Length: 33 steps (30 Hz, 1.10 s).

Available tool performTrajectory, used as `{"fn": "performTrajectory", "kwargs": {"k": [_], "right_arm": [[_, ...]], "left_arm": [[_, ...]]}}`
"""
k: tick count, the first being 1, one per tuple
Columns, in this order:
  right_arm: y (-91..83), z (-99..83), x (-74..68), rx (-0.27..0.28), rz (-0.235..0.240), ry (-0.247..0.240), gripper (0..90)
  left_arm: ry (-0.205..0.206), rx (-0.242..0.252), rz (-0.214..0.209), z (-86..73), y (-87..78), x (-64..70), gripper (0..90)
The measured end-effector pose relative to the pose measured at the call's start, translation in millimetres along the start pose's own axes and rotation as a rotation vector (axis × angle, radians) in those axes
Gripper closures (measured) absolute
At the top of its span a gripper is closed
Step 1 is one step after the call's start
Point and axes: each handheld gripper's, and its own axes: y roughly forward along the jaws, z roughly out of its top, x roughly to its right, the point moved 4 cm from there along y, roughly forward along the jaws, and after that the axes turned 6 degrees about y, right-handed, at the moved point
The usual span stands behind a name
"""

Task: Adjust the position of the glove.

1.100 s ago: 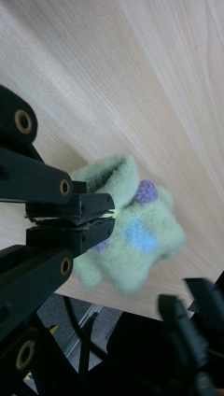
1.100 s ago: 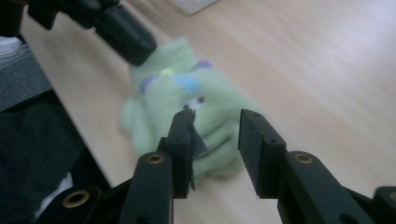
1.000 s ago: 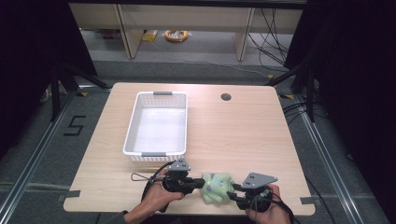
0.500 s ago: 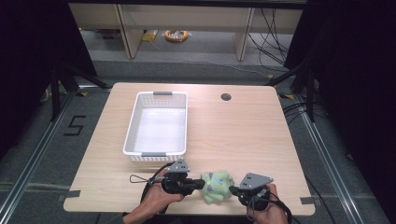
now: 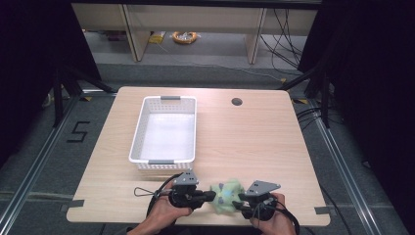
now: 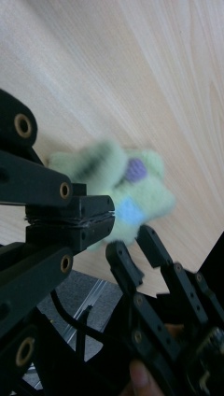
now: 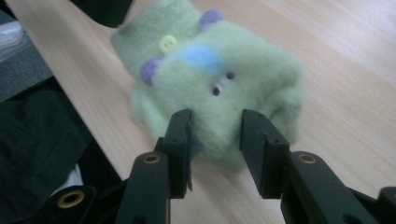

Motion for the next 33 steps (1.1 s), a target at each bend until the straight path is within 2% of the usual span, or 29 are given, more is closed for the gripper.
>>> {"fn": "performTrajectory", "kwargs": {"k": [2,3,4,5,7,8,9,10,11,12,13,14,15,16,17,18,19,20,21,22,23,26,28,31,32,33], "right_arm": [[7.5,-1.7,-0.5,0.003,-0.004,0.017,68.3],[9.5,-1.5,0.8,0.006,-0.004,-0.017,73.8],[9.9,-1.8,-0.7,0.002,-0.001,-0.02,77.2],[8.8,-1.4,-1.4,-0.013,0.001,-0.033,81.2],[7.9,0.5,-1.2,-0.013,-0.003,-0.05,83.0],[4.3,2.3,-0.9,-0.014,0.003,-0.073,83.8],[4.3,2.3,-0.9,-0.014,0.003,-0.073,83.8],[4.6,4.0,-0.1,0.012,0.001,-0.096,84.1],[-0.9,7.6,0.0,0.022,0.001,-0.096,84.3],[-0.9,7.6,0.0,0.022,0.001,-0.096,84.3],[-3.5,10.6,0.9,0.034,-0.004,-0.101,84.4],[-10.5,17.1,3.3,0.035,-0.004,-0.126,84.4],[-10.5,17.1,3.3,0.035,-0.004,-0.126,84.4],[-12.8,20.6,4.3,0.041,-0.001,-0.136,84.4],[-14.8,24.4,5.8,0.055,-0.005,-0.159,84.5],[-18.1,29.8,6.7,0.057,-0.006,-0.168,84.5],[-18.1,29.8,6.7,0.057,-0.006,-0.168,84.5],[-19.2,32.3,7.4,0.062,0.002,-0.191,84.6],[-19.5,32.7,5.4,0.06,0.003,-0.167,84.5],[-19.7,33.7,6.9,0.055,0.01,-0.194,84.5],[-18.8,33.4,7.1,0.054,0.015,-0.197,84.5],[-14.2,29.5,10.8,0.04,0.039,-0.214,84.5],[-12.9,25.9,12.5,0.032,0.043,-0.177,84.5],[-11.3,23.3,14.3,0.031,0.05,-0.168,84.4],[-9.4,22.9,14.4,0.044,0.048,-0.161,84.4],[-9.0,22.9,15.0,0.044,0.046,-0.162,84.3]], "left_arm": [[-0.005,0.001,0.001,-1.6,1.1,0.9,88.1],[-0.016,-0.011,0.001,-2.6,1.3,1.5,88.0],[-0.008,-0.016,-0.005,-3.4,2.1,0.6,87.9],[-0.02,-0.011,0.006,-4.1,3.2,0.6,87.7],[-0.007,-0.02,-0.004,-4.7,2.6,-1.9,87.0],[-0.01,-0.012,0.01,-4.9,2.7,-3.2,85.0],[-0.011,-0.016,0.011,-5.1,1.9,-4.3,85.0],[-0.021,-0.006,0.021,-5.2,1.8,-5.6,83.3],[-0.023,-0.016,0.031,-5.3,0.4,-7.6,78.8],[-0.031,-0.02,0.023,-5.7,0.0,-8.8,78.8],[-0.055,-0.026,0.025,-6.3,-0.5,-9.1,76.5],[-0.048,-0.024,0.032,-7.6,0.1,-10.5,69.9],[-0.048,-0.024,0.032,-7.6,0.1,-10.5,68.3],[-0.044,-0.044,0.022,-8.5,-1.1,-10.3,68.3],[-0.057,-0.032,0.038,-9.2,0.5,-9.0,65.2],[-0.067,-0.046,0.027,-9.8,0.0,-8.7,60.3],[-0.07,-0.044,0.037,-10.4,0.9,-7.8,60.3],[-0.062,-0.05,0.041,-11.1,1.3,-7.0,57.9],[-0.072,-0.055,0.045,-12.0,2.1,-5.0,56.2],[-0.064,-0.055,0.042,-12.3,2.9,-4.3,55.9],[-0.048,-0.063,0.048,-12.8,3.9,-3.4,55.3],[-0.047,-0.085,0.053,-15.6,8.5,-2.4,53.6],[-0.041,-0.104,0.074,-18.6,12.5,-2.9,53.6],[-0.042,-0.127,0.096,-22.9,18.6,-3.8,53.9],[-0.023,-0.138,0.104,-24.2,19.7,-4.1,53.9],[-0.028,-0.13,0.112,-24.8,21.5,-3.1,54.5]]}}
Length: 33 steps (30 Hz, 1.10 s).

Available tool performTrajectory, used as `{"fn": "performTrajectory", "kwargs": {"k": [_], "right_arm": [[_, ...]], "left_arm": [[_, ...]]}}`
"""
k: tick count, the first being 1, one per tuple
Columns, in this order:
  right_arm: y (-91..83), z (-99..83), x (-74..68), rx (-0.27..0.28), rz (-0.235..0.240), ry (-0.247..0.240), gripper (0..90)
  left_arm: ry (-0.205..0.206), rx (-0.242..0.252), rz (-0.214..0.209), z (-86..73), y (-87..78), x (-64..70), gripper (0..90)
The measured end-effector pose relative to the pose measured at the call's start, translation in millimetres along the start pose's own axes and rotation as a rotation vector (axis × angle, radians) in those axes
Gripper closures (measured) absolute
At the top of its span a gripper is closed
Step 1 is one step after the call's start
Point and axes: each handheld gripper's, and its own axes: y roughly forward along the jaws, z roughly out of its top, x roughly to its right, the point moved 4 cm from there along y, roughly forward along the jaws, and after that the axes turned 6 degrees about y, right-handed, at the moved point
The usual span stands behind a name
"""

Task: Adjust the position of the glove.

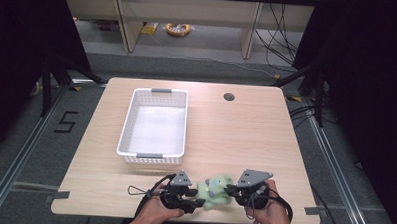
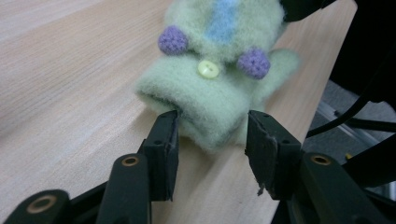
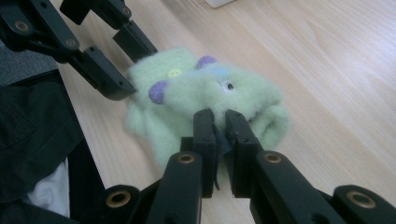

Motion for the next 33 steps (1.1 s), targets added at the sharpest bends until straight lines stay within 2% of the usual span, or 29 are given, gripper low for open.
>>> {"fn": "performTrajectory", "kwargs": {"k": [2,3,4,5,6,8,9,10,11,12,13,14,16,17,18,19,21,22,23,24,26,27,28,29,30,31,32,33], "right_arm": [[-0.1,-0.2,-0.1,-0.008,0.016,0.0,84.3],[0.2,-0.5,-0.4,-0.01,0.014,0.004,84.3],[2.1,-0.4,-0.8,0.006,0.008,0.006,84.3],[2.1,-0.4,-0.8,0.004,0.006,0.003,84.4],[2.1,-0.2,-0.9,0.002,0.007,0.004,84.4],[2.2,0.0,-1.3,0.006,0.009,0.009,84.4],[1.8,0.5,-1.5,0.007,0.009,0.014,84.5],[0.4,1.4,-0.2,0.004,0.007,0.0,84.4],[-1.5,2.3,-0.9,-0.001,0.015,0.01,84.5],[-2.6,3.6,0.5,0.006,0.012,-0.004,84.5],[-5.5,6.5,1.4,0.016,0.01,-0.007,84.5],[-7.1,8.0,1.9,0.02,0.01,-0.002,84.5],[-9.0,9.3,3.5,0.021,0.009,-0.003,84.5],[-10.1,10.7,5.3,0.03,0.008,-0.01,84.4],[-11.8,11.1,6.0,0.02,0.013,-0.009,84.4],[-12.0,11.4,6.7,0.025,0.009,-0.014,84.4],[-11.4,10.2,6.8,0.013,0.015,-0.022,84.4],[-10.1,8.0,6.4,0.001,0.017,-0.021,84.4],[-7.5,5.5,5.2,0.004,0.018,-0.008,84.4],[-6.1,1.7,7.5,-0.012,0.014,-0.014,84.4],[-2.8,-2.8,8.7,-0.008,0.018,-0.005,84.2],[-2.8,-2.8,8.7,-0.008,0.018,-0.005,84.2],[-3.0,-4.4,7.9,-0.021,0.02,0.015,84.1],[-1.6,-5.1,8.9,-0.013,0.011,0.006,84.0],[-0.9,-5.8,9.0,-0.012,0.017,0.005,83.9],[-1.0,-8.0,9.8,-0.043,0.021,0.005,83.1],[-1.0,-8.0,9.8,-0.043,0.021,0.005,83.1],[0.6,-9.5,9.7,-0.039,0.011,0.012,82.1]], "left_arm": [[0.045,-0.005,0.017,-0.1,0.9,-1.4,58.2],[0.047,-0.004,0.022,-0.2,1.0,-1.5,60.8],[0.067,-0.002,0.028,-0.1,0.4,-2.3,64.0],[0.057,0.004,0.033,-0.1,0.6,-1.2,68.3],[0.076,0.007,0.039,0.2,-0.2,-1.9,74.9],[0.117,0.006,0.045,1.4,-2.1,-2.2,77.8],[0.099,0.02,0.046,1.9,-2.0,-0.7,79.6],[0.115,0.012,0.05,2.9,-4.3,-1.3,81.2],[0.123,0.016,0.046,4.0,-5.4,-0.7,82.0],[0.132,0.036,0.038,6.1,-6.8,1.0,82.4],[0.128,0.052,0.033,9.6,-11.9,7.8,82.7],[0.128,0.052,0.033,9.6,-11.9,7.8,82.8],[0.148,0.07,0.021,13.1,-16.2,16.8,82.9],[0.16,0.095,0.003,15.2,-16.7,22.7,82.9],[0.171,0.077,0.008,14.8,-17.8,25.1,82.8],[0.161,0.086,-0.002,14.6,-15.5,29.0,82.8],[0.179,0.064,-0.011,11.7,-11.2,27.7,82.7],[0.152,0.051,-0.005,9.2,-8.7,27.5,82.6],[0.159,0.045,-0.006,7.6,-6.7,24.9,82.5],[0.145,0.057,-0.015,7.2,-5.1,25.6,82.2],[0.137,0.042,-0.012,4.3,-3.0,24.6,81.7],[0.138,0.038,-0.007,3.2,-1.9,24.0,81.7],[0.152,0.037,-0.013,2.4,-0.7,23.5,81.4],[0.142,0.037,-0.014,1.2,1.1,23.9,81.1],[0.154,0.023,-0.018,-0.2,1.6,22.7,80.7],[0.147,0.02,-0.023,-1.4,2.6,23.2,79.1],[0.116,0.023,-0.031,-2.4,3.3,25.9,79.1],[0.127,0.022,-0.032,-2.2,2.4,25.6,77.6]]}}
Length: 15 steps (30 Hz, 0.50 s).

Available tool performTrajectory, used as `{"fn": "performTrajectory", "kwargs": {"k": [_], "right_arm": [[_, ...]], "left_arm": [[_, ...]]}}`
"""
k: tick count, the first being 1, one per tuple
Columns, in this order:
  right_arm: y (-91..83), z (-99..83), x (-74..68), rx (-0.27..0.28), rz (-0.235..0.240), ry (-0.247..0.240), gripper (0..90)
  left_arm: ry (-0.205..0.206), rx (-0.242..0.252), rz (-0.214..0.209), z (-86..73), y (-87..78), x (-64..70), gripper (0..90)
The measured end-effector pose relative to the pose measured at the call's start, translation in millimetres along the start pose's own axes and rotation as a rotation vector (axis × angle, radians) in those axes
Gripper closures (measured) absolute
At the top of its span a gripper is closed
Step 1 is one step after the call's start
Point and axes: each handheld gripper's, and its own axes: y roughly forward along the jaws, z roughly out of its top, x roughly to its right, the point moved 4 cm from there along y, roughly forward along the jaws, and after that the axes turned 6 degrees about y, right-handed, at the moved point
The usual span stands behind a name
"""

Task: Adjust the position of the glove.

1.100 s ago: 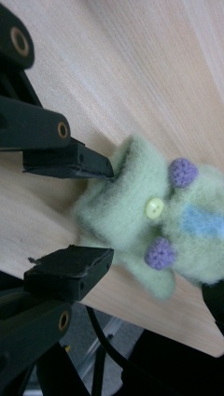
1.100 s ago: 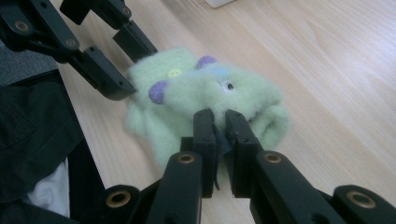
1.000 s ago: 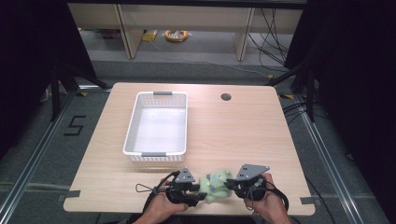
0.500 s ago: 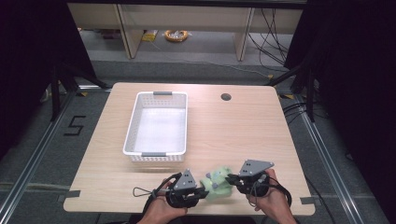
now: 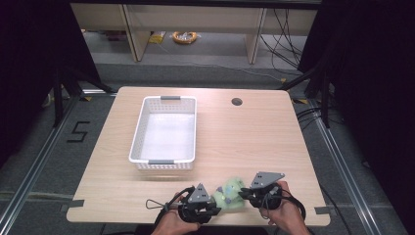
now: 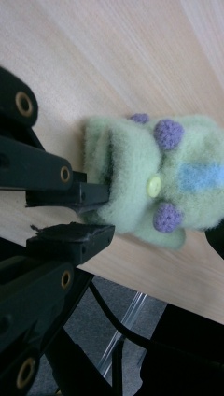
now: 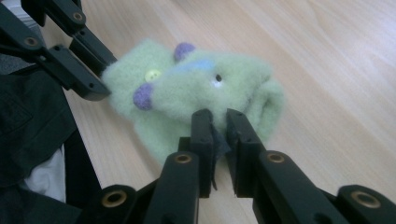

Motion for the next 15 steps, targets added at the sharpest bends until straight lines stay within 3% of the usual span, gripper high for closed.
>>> {"fn": "performTrajectory", "kwargs": {"k": [1,2,6,7,9,10,13,14,15], "right_arm": [[1.5,-1.4,-0.4,-0.001,0.009,0.013,80.6],[1.9,-2.7,-1.0,-0.005,0.011,0.025,78.5],[-0.8,-2.3,-1.2,0.005,0.012,0.054,68.3],[-7.6,0.9,0.6,0.03,0.001,0.097,62.3],[-12.4,2.9,3.0,0.034,-0.005,0.117,60.3],[-17.1,6.6,9.2,0.064,-0.009,0.148,56.9],[-18.2,9.1,13.7,0.067,-0.005,0.196,55.4],[-17.1,9.2,13.5,0.051,-0.004,0.238,53.8],[-14.4,9.9,17.4,0.05,-0.002,0.23,53.3]], "left_arm": [[-0.015,0.003,0.004,0.1,-0.7,0.0,74.7],[-0.005,0.005,-0.002,0.5,-1.3,-1.2,72.3],[-0.071,0.004,0.005,-1.0,-9.1,-8.7,61.3],[-0.115,0.031,0.005,0.2,-14.4,-12.5,56.6],[-0.137,0.041,0.016,0.5,-16.4,-14.6,54.9],[-0.142,0.039,0.014,0.6,-18.4,-17.4,51.5],[-0.202,0.047,0.007,1.3,-19.8,-21.6,48.5],[-0.219,0.047,0.009,1.8,-19.3,-22.5,46.5],[-0.229,0.044,0.008,1.7,-18.5,-23.7,45.1]]}}
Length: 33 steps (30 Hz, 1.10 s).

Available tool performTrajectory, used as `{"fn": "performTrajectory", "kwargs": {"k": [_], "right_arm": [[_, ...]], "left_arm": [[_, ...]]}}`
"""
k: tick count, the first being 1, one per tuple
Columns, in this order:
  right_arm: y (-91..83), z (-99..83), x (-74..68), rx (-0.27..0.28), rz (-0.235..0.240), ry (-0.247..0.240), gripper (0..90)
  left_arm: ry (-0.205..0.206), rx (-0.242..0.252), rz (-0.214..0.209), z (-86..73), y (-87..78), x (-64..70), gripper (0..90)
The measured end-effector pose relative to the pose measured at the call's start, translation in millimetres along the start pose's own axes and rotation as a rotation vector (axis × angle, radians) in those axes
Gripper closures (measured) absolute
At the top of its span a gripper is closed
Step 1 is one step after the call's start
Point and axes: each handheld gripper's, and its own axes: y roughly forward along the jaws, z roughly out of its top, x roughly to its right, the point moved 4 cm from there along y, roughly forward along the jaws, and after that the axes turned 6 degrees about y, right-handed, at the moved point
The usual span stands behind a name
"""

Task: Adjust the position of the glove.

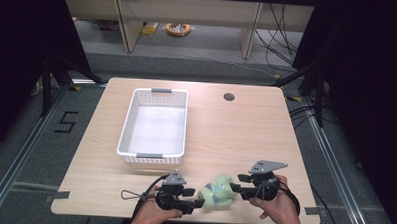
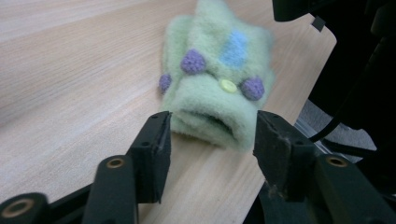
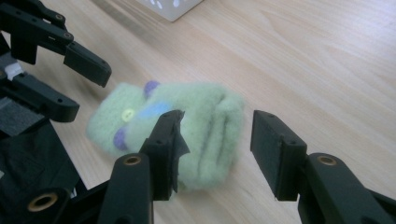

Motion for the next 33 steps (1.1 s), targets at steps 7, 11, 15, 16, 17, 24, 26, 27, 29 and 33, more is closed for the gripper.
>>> {"fn": "performTrajectory", "kwargs": {"k": [7,11,15,16,17,24,26,27,29,33], "right_arm": [[23.9,-0.9,4.8,-0.044,0.025,0.069,46.3],[34.4,-2.6,9.8,-0.093,0.029,0.092,44.9],[47.2,-6.9,12.0,-0.119,0.066,0.114,47.2],[47.2,-6.9,12.0,-0.119,0.066,0.114,47.2],[46.9,-7.0,12.0,-0.118,0.068,0.111,48.4],[46.3,-11.9,13.8,-0.118,0.091,0.154,51.4],[45.9,-14.3,15.0,-0.102,0.087,0.171,52.4],[45.3,-15.7,15.6,-0.099,0.098,0.182,52.8],[45.3,-18.5,17.1,-0.083,0.114,0.199,54.4],[43.1,-23.2,16.1,-0.064,0.1,0.212,59.9]], "left_arm": [[-0.054,-0.024,0.008,0.4,12.3,-0.1,38.4],[-0.073,-0.045,0.001,-0.9,20.9,1.0,37.6],[-0.067,-0.057,0.016,-1.9,26.7,1.0,36.9],[-0.065,-0.063,0.011,-1.4,26.8,0.9,36.9],[-0.062,-0.064,0.029,-1.1,27.0,0.3,36.9],[-0.056,-0.06,0.043,1.2,31.0,0.8,38.4],[-0.046,-0.052,0.023,1.8,32.9,-0.1,40.2],[-0.046,-0.049,0.021,2.4,33.8,-0.1,41.1],[-0.051,-0.046,0.02,3.4,35.0,-1.1,42.9],[-0.048,-0.041,-0.002,4.5,36.4,-3.4,52.2]]}}
